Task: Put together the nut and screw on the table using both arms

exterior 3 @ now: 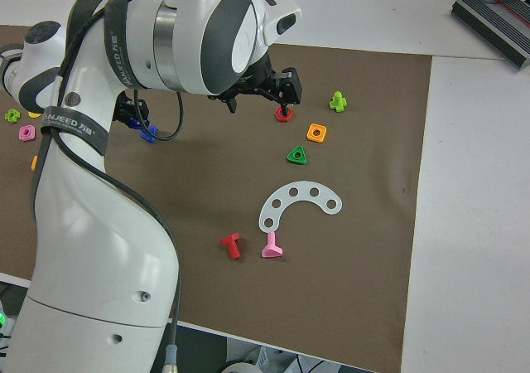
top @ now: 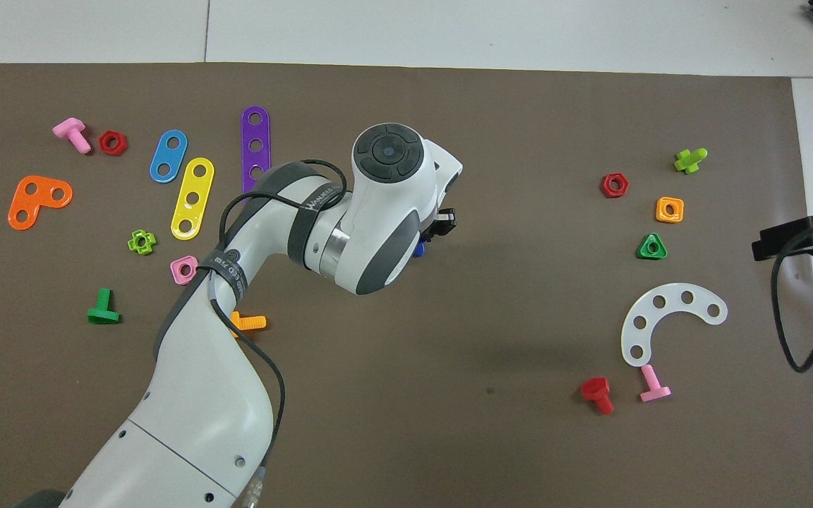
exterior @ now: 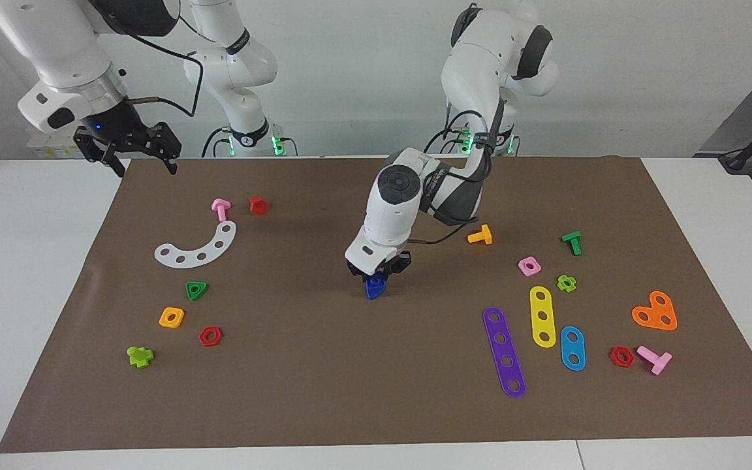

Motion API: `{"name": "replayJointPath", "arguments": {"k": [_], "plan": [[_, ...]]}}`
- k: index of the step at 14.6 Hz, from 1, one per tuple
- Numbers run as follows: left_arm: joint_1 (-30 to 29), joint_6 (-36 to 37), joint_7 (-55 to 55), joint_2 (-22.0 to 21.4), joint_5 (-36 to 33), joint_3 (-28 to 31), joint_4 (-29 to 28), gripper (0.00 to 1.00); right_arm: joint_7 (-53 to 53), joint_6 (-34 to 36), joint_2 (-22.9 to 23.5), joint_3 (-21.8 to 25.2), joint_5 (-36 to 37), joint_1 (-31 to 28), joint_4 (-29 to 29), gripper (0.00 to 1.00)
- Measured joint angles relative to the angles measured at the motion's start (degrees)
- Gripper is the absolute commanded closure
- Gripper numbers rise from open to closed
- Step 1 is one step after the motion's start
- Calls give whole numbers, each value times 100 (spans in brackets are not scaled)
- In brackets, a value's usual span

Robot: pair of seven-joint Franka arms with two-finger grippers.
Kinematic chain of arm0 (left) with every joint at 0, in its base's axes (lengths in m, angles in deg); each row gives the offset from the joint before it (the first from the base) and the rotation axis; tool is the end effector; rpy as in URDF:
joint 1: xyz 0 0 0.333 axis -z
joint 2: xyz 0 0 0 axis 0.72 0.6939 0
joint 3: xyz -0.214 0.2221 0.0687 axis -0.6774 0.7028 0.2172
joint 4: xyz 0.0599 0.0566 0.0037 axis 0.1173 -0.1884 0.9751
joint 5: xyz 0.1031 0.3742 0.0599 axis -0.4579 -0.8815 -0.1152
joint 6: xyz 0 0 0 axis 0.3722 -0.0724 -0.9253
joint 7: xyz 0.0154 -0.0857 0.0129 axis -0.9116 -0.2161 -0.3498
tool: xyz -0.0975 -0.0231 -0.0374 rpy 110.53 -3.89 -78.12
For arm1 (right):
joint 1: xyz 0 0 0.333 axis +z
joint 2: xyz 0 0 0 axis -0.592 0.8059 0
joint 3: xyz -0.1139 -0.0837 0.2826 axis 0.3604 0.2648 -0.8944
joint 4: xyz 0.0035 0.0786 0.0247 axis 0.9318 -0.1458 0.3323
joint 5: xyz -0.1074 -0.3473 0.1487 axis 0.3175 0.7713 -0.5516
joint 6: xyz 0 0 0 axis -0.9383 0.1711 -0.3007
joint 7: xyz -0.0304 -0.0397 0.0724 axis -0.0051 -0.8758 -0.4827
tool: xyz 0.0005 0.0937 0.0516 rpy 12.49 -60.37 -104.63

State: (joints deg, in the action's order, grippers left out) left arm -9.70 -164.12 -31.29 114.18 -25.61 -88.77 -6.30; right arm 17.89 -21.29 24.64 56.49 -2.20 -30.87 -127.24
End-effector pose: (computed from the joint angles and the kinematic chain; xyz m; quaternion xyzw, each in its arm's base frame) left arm 0.5753 -0.4499 0.3548 0.9980 0.0120 -0.0294 0.0540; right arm 0.5375 -0.0305 0.6257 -0.9996 -0.0155 0.0226 0.0027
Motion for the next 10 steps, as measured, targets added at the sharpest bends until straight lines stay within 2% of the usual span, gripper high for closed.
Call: {"name": "replayJointPath", "arguments": {"k": [7, 10], "plan": [[8, -5, 0, 19, 0, -6, -61, 99, 0, 0, 0, 0, 0, 0, 0, 0], [21, -200, 0, 27, -3, -7, -326, 100, 0, 0, 0, 0, 0, 0, 0, 0]]}}
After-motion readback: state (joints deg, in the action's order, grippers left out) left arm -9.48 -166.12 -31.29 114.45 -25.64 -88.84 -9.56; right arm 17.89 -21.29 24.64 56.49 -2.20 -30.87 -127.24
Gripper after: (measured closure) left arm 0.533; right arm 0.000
